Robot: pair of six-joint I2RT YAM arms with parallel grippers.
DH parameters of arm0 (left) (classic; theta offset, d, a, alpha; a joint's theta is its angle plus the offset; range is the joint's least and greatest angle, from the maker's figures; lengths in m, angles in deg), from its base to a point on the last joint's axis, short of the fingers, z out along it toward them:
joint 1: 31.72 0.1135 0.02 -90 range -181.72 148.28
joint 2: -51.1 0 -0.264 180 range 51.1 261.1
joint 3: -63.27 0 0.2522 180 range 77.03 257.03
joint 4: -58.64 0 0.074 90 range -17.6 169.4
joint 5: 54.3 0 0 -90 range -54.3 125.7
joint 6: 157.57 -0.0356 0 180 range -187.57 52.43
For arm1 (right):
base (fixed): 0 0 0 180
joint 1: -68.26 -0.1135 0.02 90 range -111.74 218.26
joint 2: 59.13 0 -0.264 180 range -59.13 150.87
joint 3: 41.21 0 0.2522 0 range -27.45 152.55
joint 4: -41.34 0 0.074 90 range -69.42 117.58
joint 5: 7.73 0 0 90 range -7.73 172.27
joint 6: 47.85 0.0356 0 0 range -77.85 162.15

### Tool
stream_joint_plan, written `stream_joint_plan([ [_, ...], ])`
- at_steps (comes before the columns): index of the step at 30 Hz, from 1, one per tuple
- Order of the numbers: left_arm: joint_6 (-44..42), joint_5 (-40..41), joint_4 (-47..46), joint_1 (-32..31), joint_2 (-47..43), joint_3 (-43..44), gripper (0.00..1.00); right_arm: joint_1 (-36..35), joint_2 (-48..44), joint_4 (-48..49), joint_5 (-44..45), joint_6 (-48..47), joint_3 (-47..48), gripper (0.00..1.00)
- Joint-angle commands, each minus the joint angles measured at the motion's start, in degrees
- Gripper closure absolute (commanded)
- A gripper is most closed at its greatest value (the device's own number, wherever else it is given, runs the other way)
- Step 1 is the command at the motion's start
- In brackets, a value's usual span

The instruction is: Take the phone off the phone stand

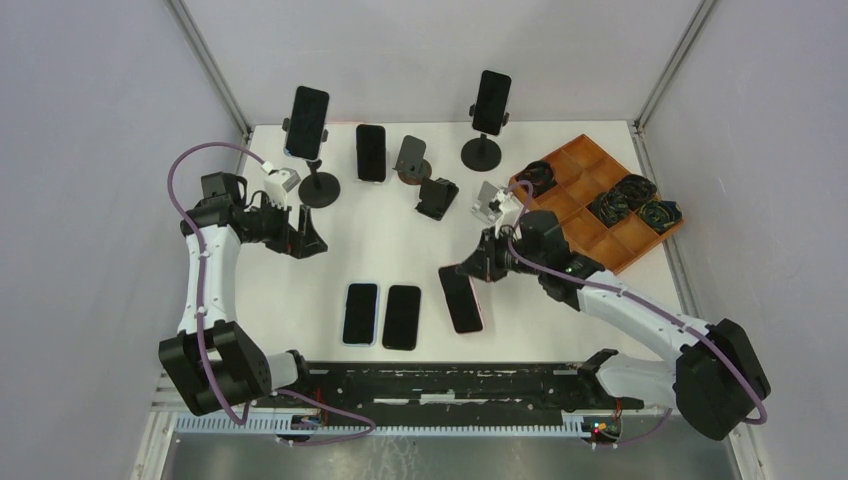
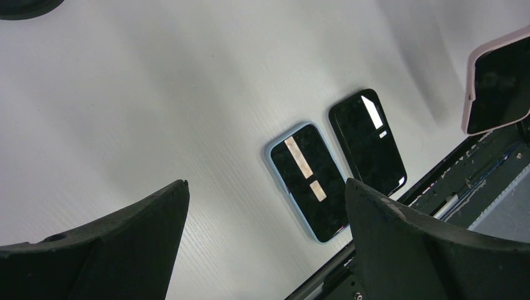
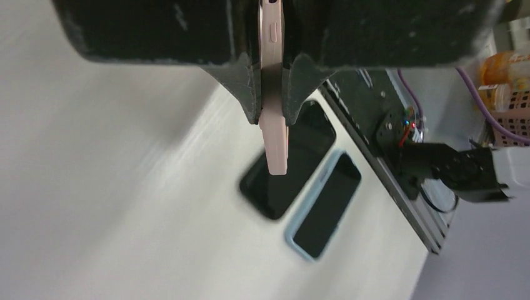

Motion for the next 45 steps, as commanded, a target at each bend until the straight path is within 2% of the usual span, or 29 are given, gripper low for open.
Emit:
stream_joint_plan([
  [1, 0.64, -1.87, -0.86, 0.0, -1.55, 1.6, 0.0, -0.12, -4.0, 2.85, -3.17, 6.87, -5.63, 1.0],
  [9, 0.57, -2.26, -0.86, 0.01, -1.81, 1.45, 0.0, 0.08, 3.46, 14.64, -8.46, 18.09, -10.19, 1.0],
  [17, 0.35, -2.15, -0.86, 0.05, -2.09, 1.23, 0.0, 0.22, 10.56, 21.18, -4.95, 23.21, -10.86, 1.0],
  [24, 0.41, -2.29, -0.86, 0.03, -2.01, 1.49, 0.0, 0.51, 16.36, 33.16, -5.13, 30.26, -17.24, 1.0],
  [40, 0.65, -3.01, -0.86, -0.03, -1.56, 1.74, 0.0, 0.63, 23.62, 43.69, -2.29, 35.11, -19.14, 1.0],
  [45, 0.57, -2.77, -0.87, -0.04, -1.74, 2.0, 0.0, 0.5, 26.23, 43.49, -2.94, 34.13, -17.99, 1.0],
])
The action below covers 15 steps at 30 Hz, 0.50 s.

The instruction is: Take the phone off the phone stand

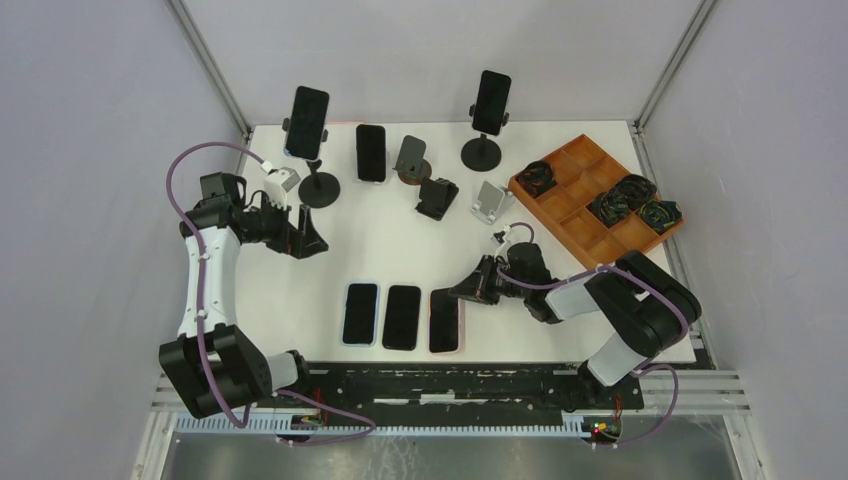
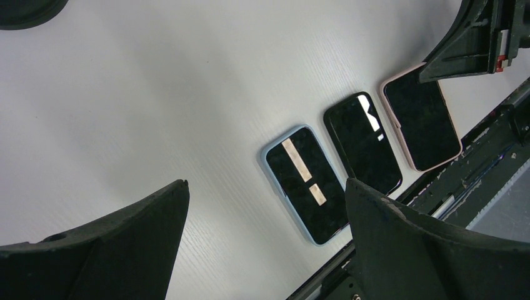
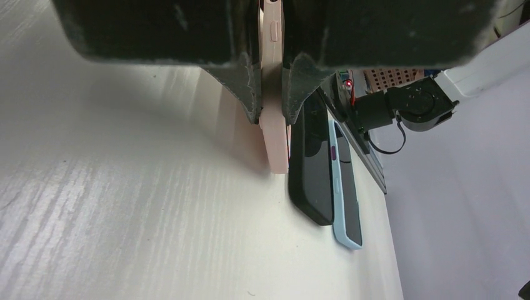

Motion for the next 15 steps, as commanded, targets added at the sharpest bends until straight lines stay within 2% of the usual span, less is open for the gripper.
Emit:
stream_joint_plan([
  [1, 0.57, -1.62, -0.87, -0.02, -0.99, 2.01, 0.0, 0.06, 1.34, 4.39, -0.97, 0.24, 2.05, 1.0],
  [5, 0.56, -2.09, -0.88, 0.05, -0.67, 1.78, 0.0, 0.05, 1.47, 2.14, 0.23, -1.9, 2.39, 1.0],
  [15, 0.5, -2.31, -0.85, -0.08, -0.52, 1.85, 0.0, 0.1, 4.33, 3.76, 2.42, -0.41, 3.79, 1.0],
])
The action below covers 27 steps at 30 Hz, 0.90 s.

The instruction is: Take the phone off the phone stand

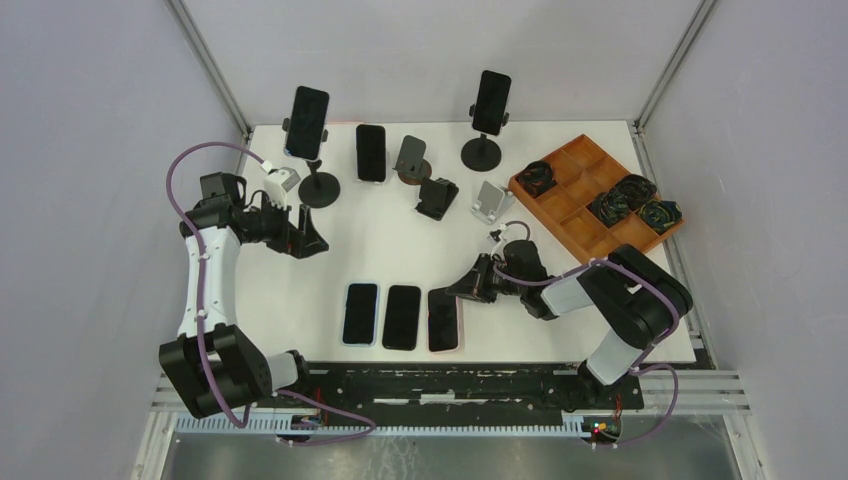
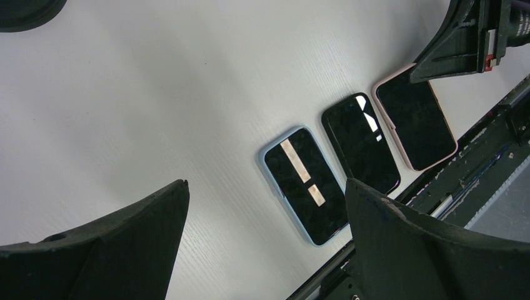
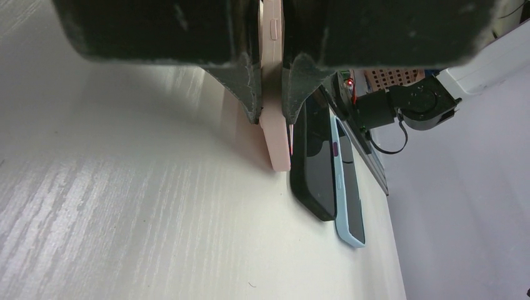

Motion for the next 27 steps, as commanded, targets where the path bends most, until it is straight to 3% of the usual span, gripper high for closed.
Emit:
stream_joint_plan([
  [1, 0.56, -1.83, -0.85, -0.09, -0.56, 1.77, 0.0, 0.0, 0.95, 3.79, 3.14, 0.08, 1.72, 1.0],
  [11, 1.66, -2.42, -1.73, -0.61, -0.2, 1.63, 0.0, 0.04, -0.59, 6.64, 7.39, 0.89, -1.28, 1.0],
  [12, 1.66, -2.69, -1.78, -0.95, -0.41, 1.54, 0.0, 0.03, -0.39, 6.3, 6.78, 0.4, -1.2, 0.94],
  [14, 1.92, -3.22, -2.54, -2.35, -1.2, 1.15, 0.0, 0.0, -0.63, 4.82, 5.83, -0.94, -1.05, 0.74],
  [19, 6.53, 2.12, -9.13, -8.22, -0.85, 0.01, 0.0, -0.01, -5.05, -3.41, 7.89, -6.98, -0.69, 0.44],
  [24, 10.41, 9.9, -14.1, -15.59, 5.68, 5.51, 0.0, 0.07, -12.8, -16.25, 13.21, -16.34, 2.78, 0.2],
  [27, 13.98, 16.87, -18.75, -20.85, 10.01, 10.13, 0.0, 0.1, -18.11, -21.83, 16.23, -21.03, 4.37, 0.11],
])
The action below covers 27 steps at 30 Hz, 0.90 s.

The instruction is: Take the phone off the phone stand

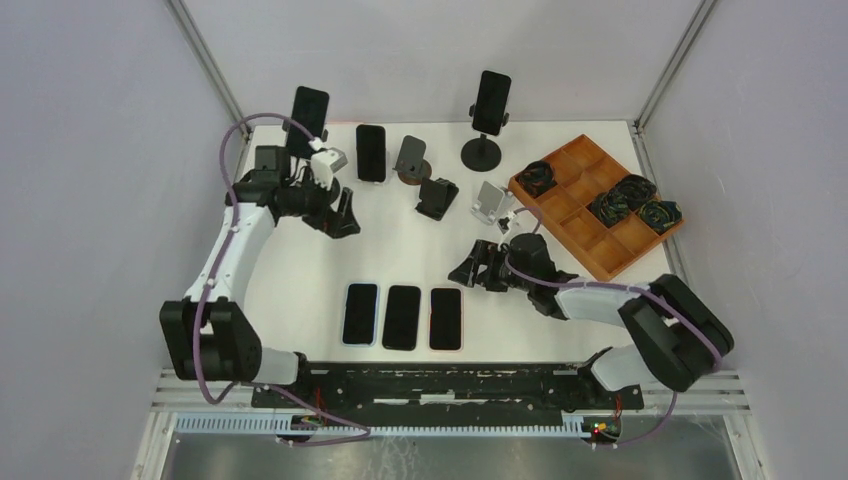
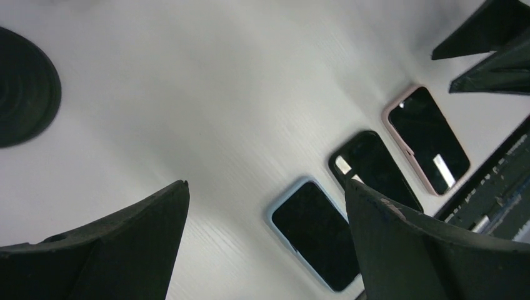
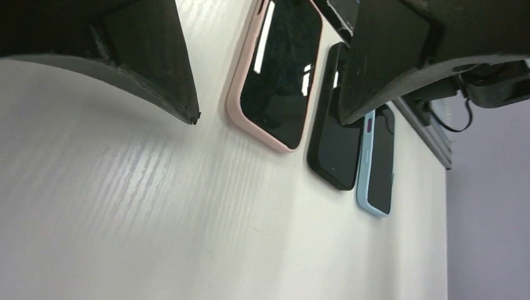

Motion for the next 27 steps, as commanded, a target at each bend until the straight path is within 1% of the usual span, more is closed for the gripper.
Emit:
stream_joint_plan([
  [1, 7.97, 11.8, -10.23, -6.46, 6.18, 8.54, 0.0, 0.27, -7.95, -11.16, 7.41, -10.64, 4.09, 0.09],
  [4, 9.64, 18.63, -12.14, -9.55, 12.71, 16.78, 0.0, 0.26, -12.55, -14.96, 9.65, -13.87, 4.88, 0.08],
  [6, 9.98, 21.52, -12.63, -11.47, 16.51, 20.84, 0.0, 0.33, -15.09, -16.07, 10.63, -14.68, 4.62, 0.07],
  [9, 10.98, 26.8, -15.84, -14.48, 20.53, 23.5, 0.0, 0.32, -17.3, -17.23, 11.6, -15.81, 4.51, 0.06],
  [12, 11.99, 30.4, -17.83, -15.49, 24.14, 26.47, 0.0, 0.44, -17.89, -17.92, 11.82, -16.42, 4.75, 0.05],
  [14, 12.16, 29.8, -14.21, -15.52, 26.5, 30.91, 0.0, 0.48, -17.74, -18.22, 11.4, -16.96, 5.35, 0.04],
  [16, 11.12, 25.39, -6.69, -15.52, 26.32, 35.13, 0.0, 0.52, -17.65, -18.58, 10.77, -17.62, 6.15, 0.04],
  [18, 9.05, 19.2, -3.47, -15.5, 22.88, 35.22, 0.0, 0.7, -17.2, -18.58, 9.74, -18.36, 6.97, 0.04],
  [20, 8.94, 18.42, -4.87, -15.52, 18.42, 32.38, 0.0, 1.04, -16.34, -18.91, 8.22, -19.11, 8.0, 0.03],
  [23, 11.03, 23.37, -9.67, -15.52, 15.53, 28.73, 0.0, 1.15, -15.18, -18.93, 6.3, -19.79, 9.35, 0.03],
  [25, 12.32, 27.13, -11.1, -15.51, 17.8, 29.28, 0.0, 1.13, -15.19, -18.73, 5.74, -19.8, 9.69, 0.03],
  [27, 13.44, 28.92, -11.16, -15.71, 21.84, 31.1, 0.0, 1.13, -15.9, -18.42, 5.78, -19.57, 9.49, 0.03],
])
